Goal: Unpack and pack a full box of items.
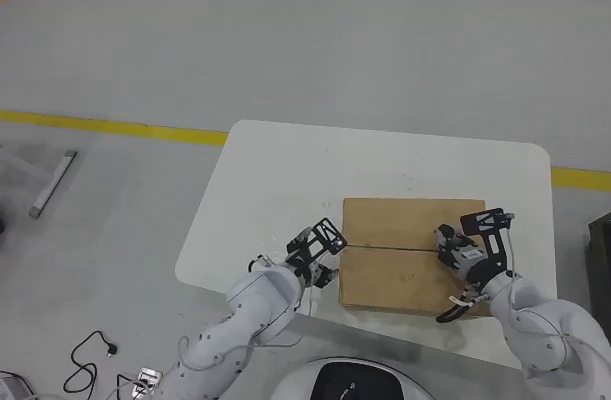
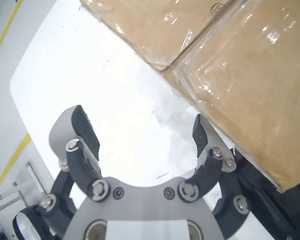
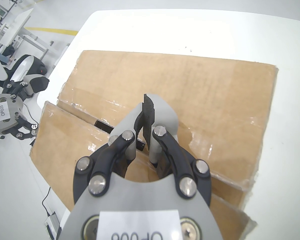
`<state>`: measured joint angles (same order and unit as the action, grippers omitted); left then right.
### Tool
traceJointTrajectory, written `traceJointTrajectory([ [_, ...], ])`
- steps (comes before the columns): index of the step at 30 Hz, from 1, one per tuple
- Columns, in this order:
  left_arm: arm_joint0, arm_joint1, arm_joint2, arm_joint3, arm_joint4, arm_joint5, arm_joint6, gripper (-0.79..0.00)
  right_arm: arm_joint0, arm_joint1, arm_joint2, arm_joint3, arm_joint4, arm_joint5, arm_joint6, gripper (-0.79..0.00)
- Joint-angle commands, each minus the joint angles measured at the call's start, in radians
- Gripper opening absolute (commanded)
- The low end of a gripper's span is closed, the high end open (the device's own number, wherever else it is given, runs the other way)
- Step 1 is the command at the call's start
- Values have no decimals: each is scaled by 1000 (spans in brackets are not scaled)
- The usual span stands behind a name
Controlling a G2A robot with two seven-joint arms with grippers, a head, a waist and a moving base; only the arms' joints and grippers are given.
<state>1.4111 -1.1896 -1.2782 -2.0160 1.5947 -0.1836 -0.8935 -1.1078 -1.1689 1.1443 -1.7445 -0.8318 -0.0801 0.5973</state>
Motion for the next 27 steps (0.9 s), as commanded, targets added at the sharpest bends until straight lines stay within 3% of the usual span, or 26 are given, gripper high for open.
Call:
traceJointTrajectory([
  [1, 7, 2, -13, 15, 37, 13, -32, 0, -7, -1, 2, 1, 3, 5, -5, -785],
  [8, 53, 10, -54, 39, 31, -68, -68, 0, -22, -3, 4, -6, 11, 14, -12, -785],
  [14, 75, 12, -27, 88, 110, -83, 18, 0, -24, -6, 2, -7, 21, 17, -14, -785],
  [27, -52, -10, 57, 310, 85, -61, 183, 0, -15, -10, 11, -8, 32, 24, 7, -785],
])
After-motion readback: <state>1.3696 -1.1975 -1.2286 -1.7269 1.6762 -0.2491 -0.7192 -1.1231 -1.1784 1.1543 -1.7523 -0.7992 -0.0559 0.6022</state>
